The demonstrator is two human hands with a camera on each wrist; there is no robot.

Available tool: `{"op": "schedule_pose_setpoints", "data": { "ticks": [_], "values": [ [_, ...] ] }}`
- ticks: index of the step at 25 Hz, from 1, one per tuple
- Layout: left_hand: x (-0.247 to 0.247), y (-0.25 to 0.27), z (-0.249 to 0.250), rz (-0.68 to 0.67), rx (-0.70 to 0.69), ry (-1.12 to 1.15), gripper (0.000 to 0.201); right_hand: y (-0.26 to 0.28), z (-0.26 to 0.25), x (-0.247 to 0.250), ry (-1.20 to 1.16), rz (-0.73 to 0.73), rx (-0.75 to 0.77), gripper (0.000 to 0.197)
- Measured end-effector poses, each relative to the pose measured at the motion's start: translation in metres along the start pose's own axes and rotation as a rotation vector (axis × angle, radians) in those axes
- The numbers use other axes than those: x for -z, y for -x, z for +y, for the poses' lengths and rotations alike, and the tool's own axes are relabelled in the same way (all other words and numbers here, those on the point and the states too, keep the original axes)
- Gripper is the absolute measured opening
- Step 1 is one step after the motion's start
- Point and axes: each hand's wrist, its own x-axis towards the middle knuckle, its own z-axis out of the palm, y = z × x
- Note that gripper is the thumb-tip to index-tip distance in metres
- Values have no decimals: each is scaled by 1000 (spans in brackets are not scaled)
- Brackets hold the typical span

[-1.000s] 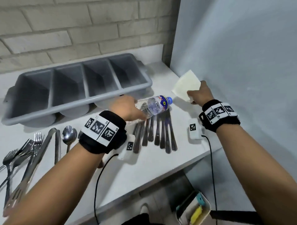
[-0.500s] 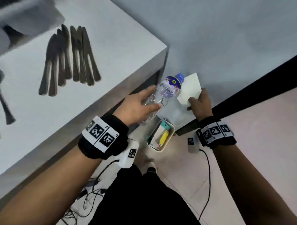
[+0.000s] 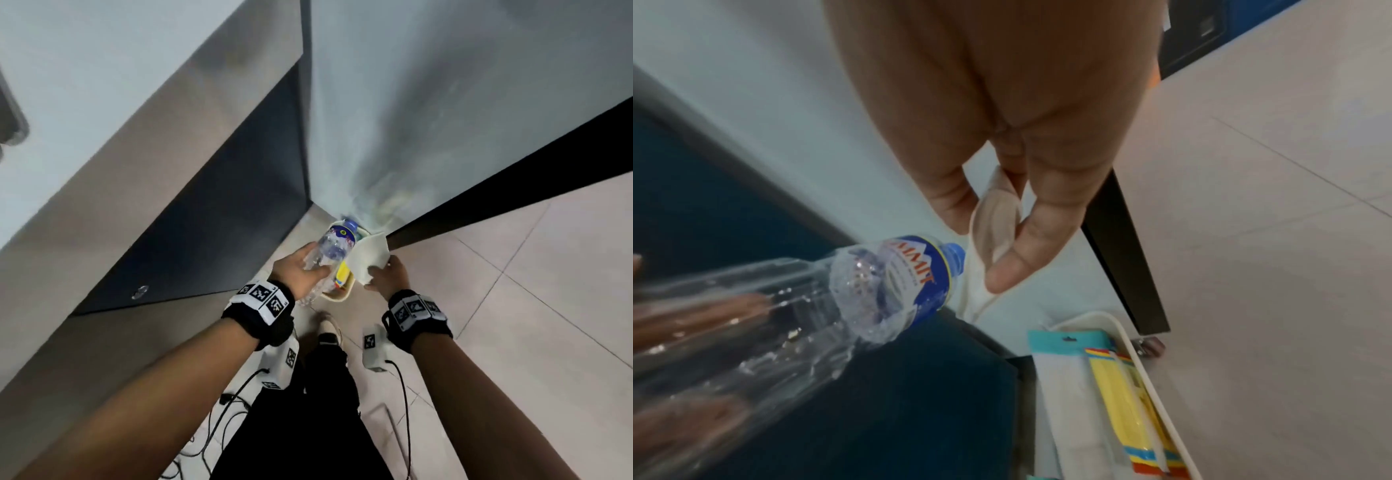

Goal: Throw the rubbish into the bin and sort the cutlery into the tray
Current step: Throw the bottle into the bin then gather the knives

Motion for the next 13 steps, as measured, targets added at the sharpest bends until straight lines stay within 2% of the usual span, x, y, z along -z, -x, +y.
{"op": "schedule_pose_setpoints", "data": {
  "ticks": [5,10,13],
  "values": [
    [-42,-97,-49,4,23,-139,57,-102,69,-57,26,25,-119,44],
    [-103,-190,-104,-97,-49,-305,65,-162,99,-97,319,28,-71,40],
    [-132,-238,-128,-131,-78,-401,73,-195,123,-116,348,37,-38,41]
  ]
}}
